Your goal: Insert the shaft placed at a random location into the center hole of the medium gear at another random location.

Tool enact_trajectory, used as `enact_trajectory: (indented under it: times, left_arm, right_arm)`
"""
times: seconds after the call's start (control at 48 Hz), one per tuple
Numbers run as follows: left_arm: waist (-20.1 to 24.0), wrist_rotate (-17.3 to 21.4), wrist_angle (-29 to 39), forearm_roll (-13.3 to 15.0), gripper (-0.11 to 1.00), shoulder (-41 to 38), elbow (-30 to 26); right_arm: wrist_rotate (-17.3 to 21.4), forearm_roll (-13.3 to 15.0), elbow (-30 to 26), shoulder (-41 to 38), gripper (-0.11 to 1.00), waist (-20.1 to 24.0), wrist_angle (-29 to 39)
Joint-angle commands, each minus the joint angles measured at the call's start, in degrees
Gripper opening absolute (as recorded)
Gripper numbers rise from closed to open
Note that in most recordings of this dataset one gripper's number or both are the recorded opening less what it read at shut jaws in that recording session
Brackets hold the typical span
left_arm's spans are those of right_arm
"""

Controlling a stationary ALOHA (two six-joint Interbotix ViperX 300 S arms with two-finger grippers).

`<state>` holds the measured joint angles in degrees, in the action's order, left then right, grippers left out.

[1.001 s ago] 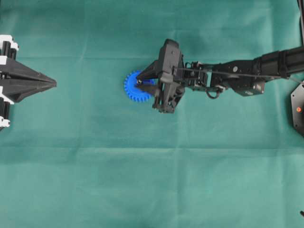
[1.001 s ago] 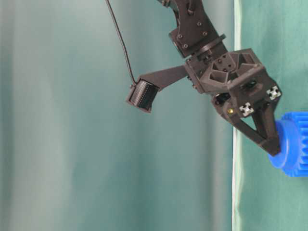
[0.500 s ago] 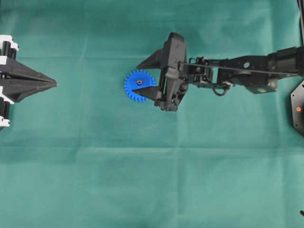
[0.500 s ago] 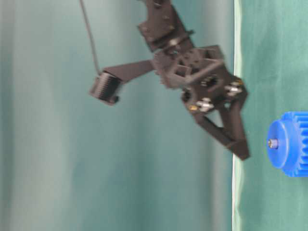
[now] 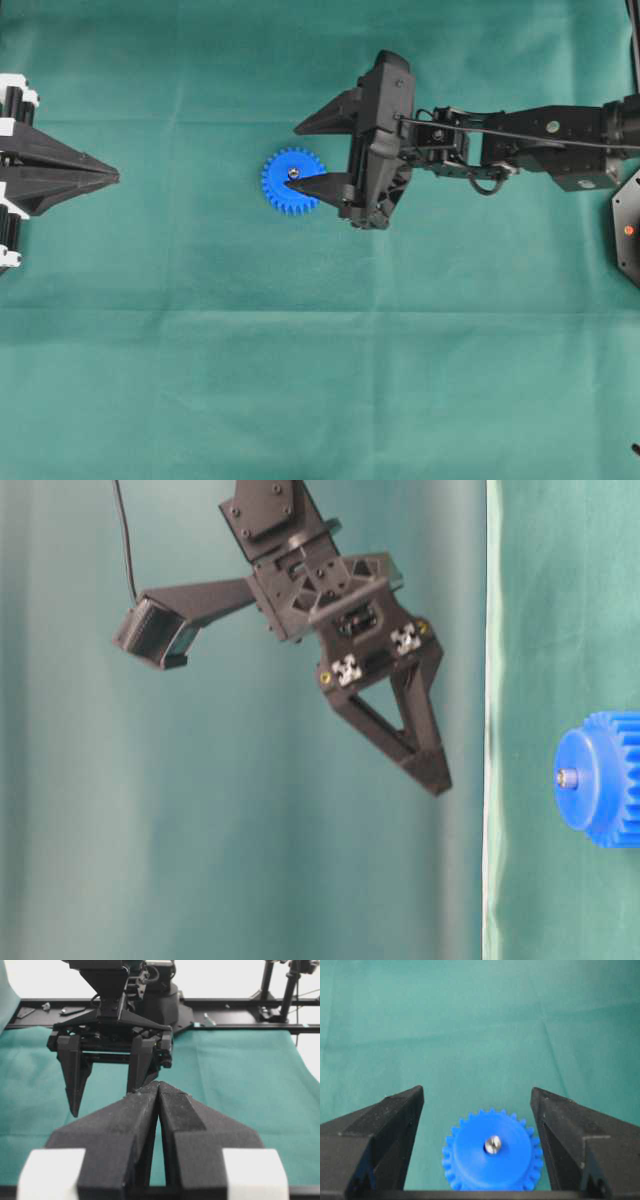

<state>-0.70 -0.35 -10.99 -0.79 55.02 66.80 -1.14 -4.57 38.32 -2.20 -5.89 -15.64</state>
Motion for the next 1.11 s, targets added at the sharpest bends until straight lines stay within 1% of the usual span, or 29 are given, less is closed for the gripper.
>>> enact_trajectory:
  times: [0.0,0.25,0.459,0.688,0.897,1.084]
  left_arm:
    - [-0.1,0.0,-0.3,-0.1,0.00,-0.5,-1.1]
    - [-0.1,0.0,0.0,-0.1,0.00,-0.4,-1.1]
    - [-0.1,0.0,0.0,-0.1,0.00,-0.4,-1.1]
    - [-0.1,0.0,0.0,-0.1,0.00,-0.5,-1.1]
    - [-0.1,-0.1,0.1,-0.1,0.00,-0.5,-1.1]
    - [-0.2,0.0,0.3,-0.1,0.00,-0.4,-1.1]
  right_arm:
    - [-0.4,-0.1,0.9,2.9,0.83,0.0,-0.4]
    - [-0.1,-1.0,7.3,9.1,0.83,0.0,-0.6]
    - [0.0,-1.5,13.7,16.2,0.83,0.0,-1.0]
    - [0.0,-1.6,18.6,23.0,0.83,0.0,-1.3]
    - [0.0,-1.6,22.0,28.2,0.83,0.0,-1.0]
    - [-0.1,-1.6,22.8,29.8,0.83,-0.3,-0.7]
